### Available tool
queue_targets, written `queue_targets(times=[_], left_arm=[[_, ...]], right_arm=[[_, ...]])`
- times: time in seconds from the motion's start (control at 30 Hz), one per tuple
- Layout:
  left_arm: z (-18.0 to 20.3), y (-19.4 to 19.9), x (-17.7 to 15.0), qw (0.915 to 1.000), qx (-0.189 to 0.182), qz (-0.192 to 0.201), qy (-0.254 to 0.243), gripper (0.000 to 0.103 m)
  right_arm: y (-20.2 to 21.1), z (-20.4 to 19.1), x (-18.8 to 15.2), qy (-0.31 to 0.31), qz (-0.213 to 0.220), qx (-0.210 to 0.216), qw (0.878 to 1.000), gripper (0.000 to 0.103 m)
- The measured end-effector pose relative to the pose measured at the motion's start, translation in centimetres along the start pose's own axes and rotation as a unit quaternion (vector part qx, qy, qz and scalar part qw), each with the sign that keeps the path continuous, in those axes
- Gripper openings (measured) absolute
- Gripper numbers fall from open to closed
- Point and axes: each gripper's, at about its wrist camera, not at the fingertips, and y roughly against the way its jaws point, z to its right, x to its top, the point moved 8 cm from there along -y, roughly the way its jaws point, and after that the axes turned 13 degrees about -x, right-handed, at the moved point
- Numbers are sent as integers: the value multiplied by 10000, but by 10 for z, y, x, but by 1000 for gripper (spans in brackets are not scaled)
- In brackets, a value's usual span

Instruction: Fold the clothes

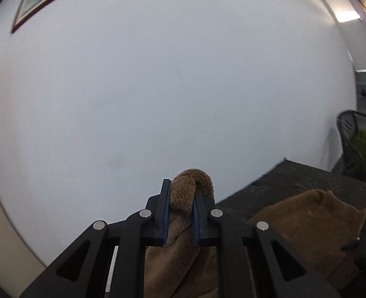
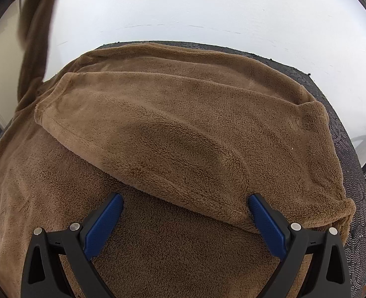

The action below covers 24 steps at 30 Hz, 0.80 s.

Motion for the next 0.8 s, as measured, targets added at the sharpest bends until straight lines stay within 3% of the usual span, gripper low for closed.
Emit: queue_targets(times=[0.1,0.23,0.37,0.43,0.47,0.5,0.6,0.7,0.8], left_arm=[[66,-23,-14,9966,-600,-362,-434,17],[128,-46,-39,9864,-1065,-823,-939,17],[139,-61,-73,9752,-1378,-1277,-1168,21],[143,-66,-83,9709,-1502,-1480,-1134,28],[142,-68,-87,9688,-1585,-1567,-1082,41],[139,-69,-87,9680,-1689,-1589,-960,59],[127,-67,-84,9667,-1953,-1583,-484,81],[102,-56,-71,9678,-2066,-1402,318,82],[57,-32,-67,9633,-2004,-1212,1314,84]], right_arm=[[0,0,0,-7,0,10,10000,102],[-1,0,1,-13,-1,22,10000,102],[-1,0,1,-21,0,32,10000,102],[-1,0,2,-24,0,36,10000,102],[-1,0,2,-26,0,38,10000,102],[-1,0,2,-27,0,40,10000,102],[-1,0,2,-34,2,48,10000,102],[-1,0,2,-47,6,64,10000,102],[-1,2,3,-111,27,149,9998,102]])
